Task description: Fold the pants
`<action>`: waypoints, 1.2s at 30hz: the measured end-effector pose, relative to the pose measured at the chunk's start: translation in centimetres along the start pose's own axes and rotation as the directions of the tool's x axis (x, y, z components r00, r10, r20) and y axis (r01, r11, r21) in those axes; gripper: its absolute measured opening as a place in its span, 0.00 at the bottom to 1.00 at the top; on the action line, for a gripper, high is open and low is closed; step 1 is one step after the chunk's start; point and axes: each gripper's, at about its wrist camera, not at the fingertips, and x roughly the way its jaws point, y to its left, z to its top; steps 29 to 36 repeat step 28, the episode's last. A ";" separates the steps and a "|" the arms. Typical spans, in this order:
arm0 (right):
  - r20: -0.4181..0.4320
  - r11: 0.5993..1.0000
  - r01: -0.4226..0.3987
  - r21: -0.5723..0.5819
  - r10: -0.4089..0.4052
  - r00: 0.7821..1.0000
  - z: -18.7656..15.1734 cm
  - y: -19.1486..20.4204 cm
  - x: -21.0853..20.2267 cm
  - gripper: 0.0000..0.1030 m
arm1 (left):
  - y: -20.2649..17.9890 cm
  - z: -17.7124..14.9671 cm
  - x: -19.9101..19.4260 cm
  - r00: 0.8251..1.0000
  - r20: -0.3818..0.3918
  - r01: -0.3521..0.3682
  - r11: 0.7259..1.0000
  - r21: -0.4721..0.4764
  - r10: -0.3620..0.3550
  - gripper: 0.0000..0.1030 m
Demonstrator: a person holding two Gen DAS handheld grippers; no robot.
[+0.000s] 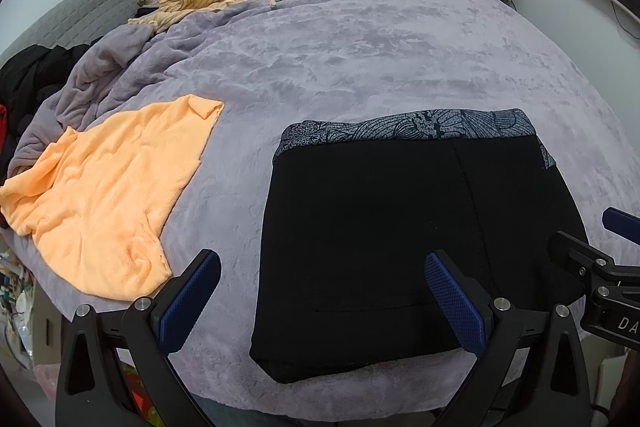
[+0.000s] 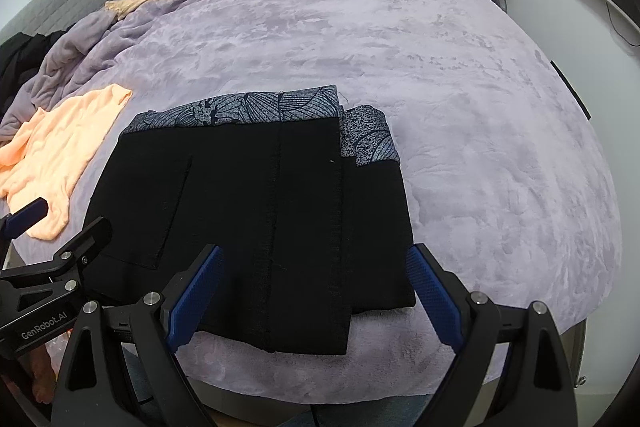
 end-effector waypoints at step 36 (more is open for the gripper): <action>-0.013 1.000 -0.001 -0.015 0.000 1.000 0.0 1.1 0.3 0.91 | 0.0 0.1 0.1 1.000 0.026 -0.003 1.000 -0.004 0.003 0.99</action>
